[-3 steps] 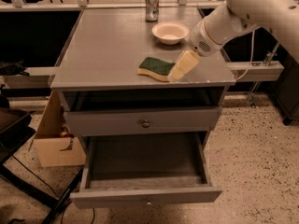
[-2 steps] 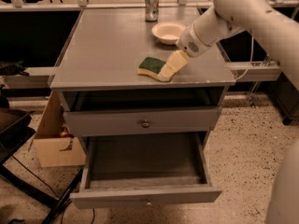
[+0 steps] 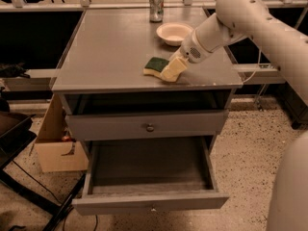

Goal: Place sponge into middle drawer

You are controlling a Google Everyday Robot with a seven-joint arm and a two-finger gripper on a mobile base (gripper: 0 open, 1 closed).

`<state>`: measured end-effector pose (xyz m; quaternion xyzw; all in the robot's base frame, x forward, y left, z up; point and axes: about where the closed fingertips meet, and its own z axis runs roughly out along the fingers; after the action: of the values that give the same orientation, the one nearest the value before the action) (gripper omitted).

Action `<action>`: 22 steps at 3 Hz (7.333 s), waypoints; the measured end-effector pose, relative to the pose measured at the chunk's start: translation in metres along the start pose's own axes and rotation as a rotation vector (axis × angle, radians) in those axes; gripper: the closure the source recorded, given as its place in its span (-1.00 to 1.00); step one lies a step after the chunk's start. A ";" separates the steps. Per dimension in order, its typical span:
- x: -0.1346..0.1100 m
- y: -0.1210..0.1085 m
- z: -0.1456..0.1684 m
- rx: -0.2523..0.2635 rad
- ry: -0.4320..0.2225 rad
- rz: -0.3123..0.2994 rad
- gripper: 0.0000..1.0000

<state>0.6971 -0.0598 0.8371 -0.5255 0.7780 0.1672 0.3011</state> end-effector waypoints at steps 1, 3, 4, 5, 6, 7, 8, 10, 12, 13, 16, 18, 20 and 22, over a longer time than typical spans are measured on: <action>0.000 0.000 0.000 0.000 0.000 0.000 0.44; 0.000 0.000 -0.001 0.003 0.005 -0.004 1.00; 0.006 0.005 -0.038 0.064 0.051 -0.020 1.00; 0.035 0.032 -0.116 0.175 0.126 -0.016 1.00; 0.076 0.070 -0.156 0.209 0.198 0.004 1.00; 0.139 0.124 -0.156 0.213 0.200 0.005 1.00; 0.209 0.143 -0.106 0.197 0.199 0.049 1.00; 0.234 0.136 -0.075 0.217 0.173 0.082 1.00; 0.241 0.146 0.008 0.097 0.140 0.074 1.00; 0.263 0.151 0.078 0.032 0.113 0.094 1.00; 0.309 0.147 0.236 -0.053 -0.033 0.300 1.00; 0.318 0.156 0.274 -0.076 -0.059 0.368 0.46; 0.318 0.156 0.274 -0.076 -0.059 0.368 -0.63; 0.312 0.159 0.269 -0.079 -0.060 0.355 -1.00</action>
Offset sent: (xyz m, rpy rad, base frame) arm 0.0000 0.0000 0.0000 0.0000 0.0001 0.0000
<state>0.5473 -0.0657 0.4219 -0.3860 0.8421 0.2636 0.2690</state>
